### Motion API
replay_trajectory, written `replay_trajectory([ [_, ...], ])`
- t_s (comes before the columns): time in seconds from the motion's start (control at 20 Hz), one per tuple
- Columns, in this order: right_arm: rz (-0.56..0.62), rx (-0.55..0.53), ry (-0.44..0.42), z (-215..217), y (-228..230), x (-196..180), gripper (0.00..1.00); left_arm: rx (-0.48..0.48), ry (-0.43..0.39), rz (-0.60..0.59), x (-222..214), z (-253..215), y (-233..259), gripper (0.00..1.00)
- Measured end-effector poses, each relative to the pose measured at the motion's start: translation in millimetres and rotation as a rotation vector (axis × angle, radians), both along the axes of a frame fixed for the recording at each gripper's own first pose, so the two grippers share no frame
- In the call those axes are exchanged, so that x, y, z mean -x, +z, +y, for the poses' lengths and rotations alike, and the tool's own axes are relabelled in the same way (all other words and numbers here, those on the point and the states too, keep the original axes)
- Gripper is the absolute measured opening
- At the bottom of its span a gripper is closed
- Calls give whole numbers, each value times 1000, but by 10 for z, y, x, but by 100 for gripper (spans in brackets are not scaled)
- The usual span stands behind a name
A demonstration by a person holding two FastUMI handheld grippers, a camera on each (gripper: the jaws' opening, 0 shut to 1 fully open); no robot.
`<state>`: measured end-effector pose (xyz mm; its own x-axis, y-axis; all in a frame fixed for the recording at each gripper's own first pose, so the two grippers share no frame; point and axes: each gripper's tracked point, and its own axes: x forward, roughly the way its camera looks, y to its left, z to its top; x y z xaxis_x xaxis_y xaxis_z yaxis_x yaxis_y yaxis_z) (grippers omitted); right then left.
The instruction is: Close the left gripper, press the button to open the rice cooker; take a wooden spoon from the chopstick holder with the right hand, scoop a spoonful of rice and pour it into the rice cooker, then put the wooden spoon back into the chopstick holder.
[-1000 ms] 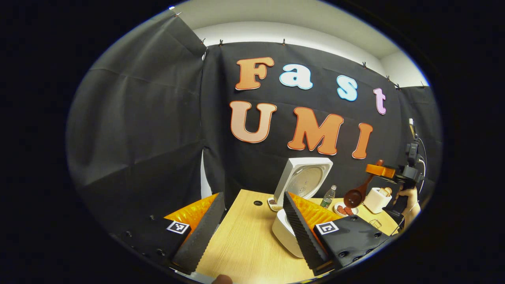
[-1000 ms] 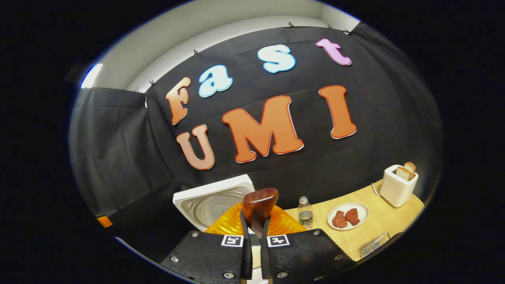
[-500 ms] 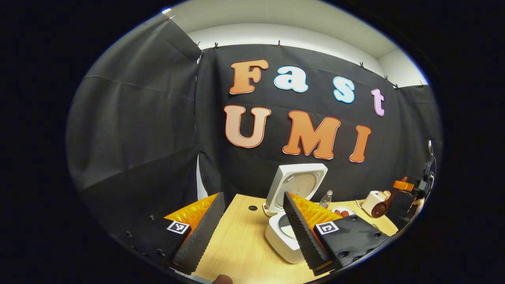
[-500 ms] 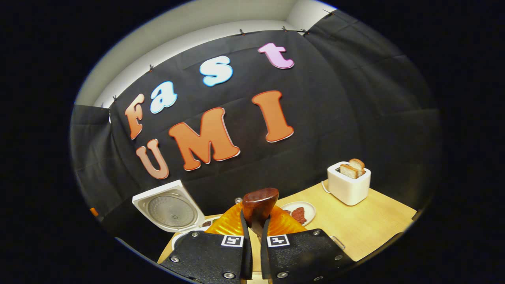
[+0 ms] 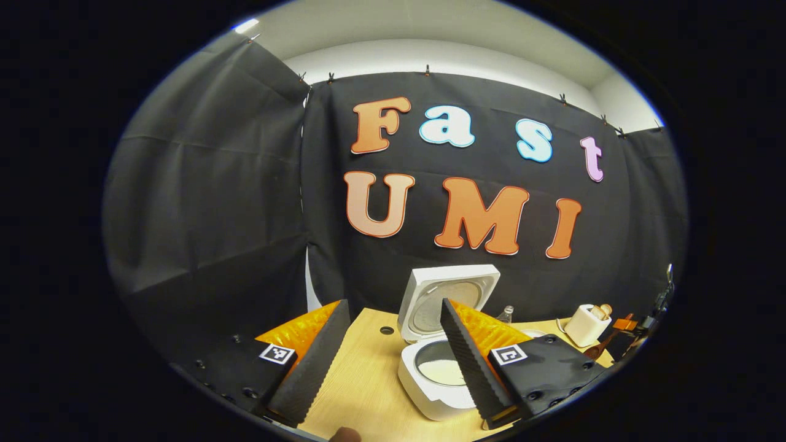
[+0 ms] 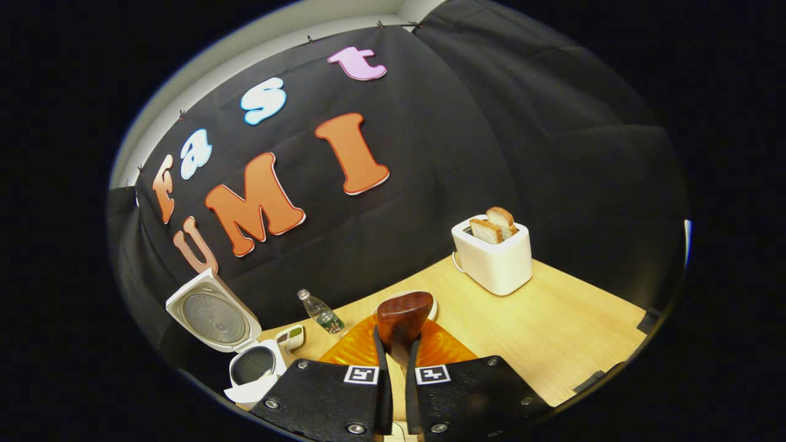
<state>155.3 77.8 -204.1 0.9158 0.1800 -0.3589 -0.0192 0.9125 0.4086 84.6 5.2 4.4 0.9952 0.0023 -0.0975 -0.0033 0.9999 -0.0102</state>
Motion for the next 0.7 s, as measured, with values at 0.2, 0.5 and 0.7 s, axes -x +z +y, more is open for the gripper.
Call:
replay_trajectory([
  [0.2,74,-9,14,-41,-455,-92,8,-7,31,10,10,-123,-21,100],
  [0.5,147,-69,-4,-80,-922,-150,9,-31,72,31,24,-176,-99,100],
  [0.7,158,-111,-18,-120,-994,-149,13,-34,73,36,-9,-227,-123,100],
])
